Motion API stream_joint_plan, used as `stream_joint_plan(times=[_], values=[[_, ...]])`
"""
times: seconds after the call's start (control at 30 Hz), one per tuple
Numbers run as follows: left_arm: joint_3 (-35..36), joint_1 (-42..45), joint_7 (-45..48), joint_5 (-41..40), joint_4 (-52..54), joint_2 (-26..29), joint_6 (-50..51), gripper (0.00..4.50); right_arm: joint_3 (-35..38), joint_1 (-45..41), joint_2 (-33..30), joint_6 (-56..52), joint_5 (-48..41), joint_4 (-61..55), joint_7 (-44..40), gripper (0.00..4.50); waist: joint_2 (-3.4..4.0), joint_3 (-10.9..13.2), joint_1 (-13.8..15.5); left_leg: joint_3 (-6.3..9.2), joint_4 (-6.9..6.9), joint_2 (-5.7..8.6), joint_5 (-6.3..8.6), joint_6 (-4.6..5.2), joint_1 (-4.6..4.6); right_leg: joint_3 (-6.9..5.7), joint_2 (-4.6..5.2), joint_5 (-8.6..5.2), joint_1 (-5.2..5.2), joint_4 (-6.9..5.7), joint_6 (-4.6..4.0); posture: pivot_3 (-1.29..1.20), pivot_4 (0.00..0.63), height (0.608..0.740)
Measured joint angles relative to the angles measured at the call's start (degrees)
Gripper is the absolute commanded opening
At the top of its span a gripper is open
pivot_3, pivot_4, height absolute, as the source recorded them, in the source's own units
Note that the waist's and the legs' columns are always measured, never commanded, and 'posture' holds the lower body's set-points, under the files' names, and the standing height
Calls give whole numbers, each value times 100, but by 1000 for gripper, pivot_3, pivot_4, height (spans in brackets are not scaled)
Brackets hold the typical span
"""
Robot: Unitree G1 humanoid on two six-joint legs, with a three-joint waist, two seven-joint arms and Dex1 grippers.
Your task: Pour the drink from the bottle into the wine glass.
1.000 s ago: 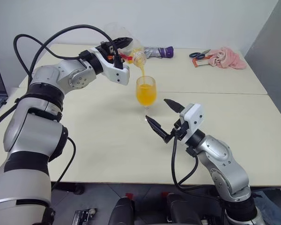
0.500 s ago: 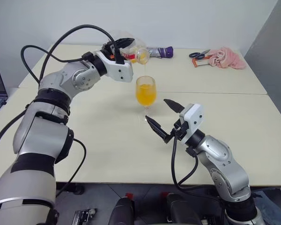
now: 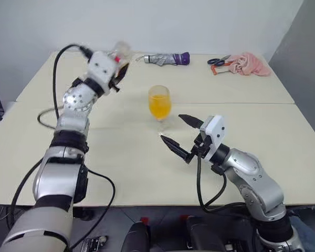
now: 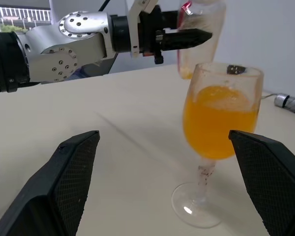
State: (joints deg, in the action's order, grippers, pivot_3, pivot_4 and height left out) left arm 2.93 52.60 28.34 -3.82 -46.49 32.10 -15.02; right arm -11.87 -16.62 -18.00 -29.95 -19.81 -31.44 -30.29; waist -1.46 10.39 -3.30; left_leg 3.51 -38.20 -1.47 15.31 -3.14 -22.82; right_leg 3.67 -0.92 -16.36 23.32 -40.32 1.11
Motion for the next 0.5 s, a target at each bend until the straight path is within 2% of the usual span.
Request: stream_joint_plan(times=[0.17, 0.3, 0.5], values=[[663, -918, -100, -693, 1162, 0, 1381, 1692, -41, -370, -199, -244, -179, 23, -284, 4500, -1, -1, 9, 13, -20, -5, 0, 0, -4, -4, 2, 0, -2, -12, 0, 0, 150, 740], [1003, -1451, -147, -1042, 1841, 0, 1994, 1692, -138, -599, -196, -320, -231, 117, -481, 4500, -1, -1, 17, 14, -41, -5, 0, 0, -3, -4, 2, 0, -6, -29, 1, 0, 150, 740], [1234, -2168, -123, -1294, 2209, 6, 2546, 1692, -277, -879, -152, -404, -107, 541, -457, 4500, -1, -1, 28, 16, -62, -3, 0, 1, -2, -4, 0, -1, -7, -52, 1, 0, 150, 740]])
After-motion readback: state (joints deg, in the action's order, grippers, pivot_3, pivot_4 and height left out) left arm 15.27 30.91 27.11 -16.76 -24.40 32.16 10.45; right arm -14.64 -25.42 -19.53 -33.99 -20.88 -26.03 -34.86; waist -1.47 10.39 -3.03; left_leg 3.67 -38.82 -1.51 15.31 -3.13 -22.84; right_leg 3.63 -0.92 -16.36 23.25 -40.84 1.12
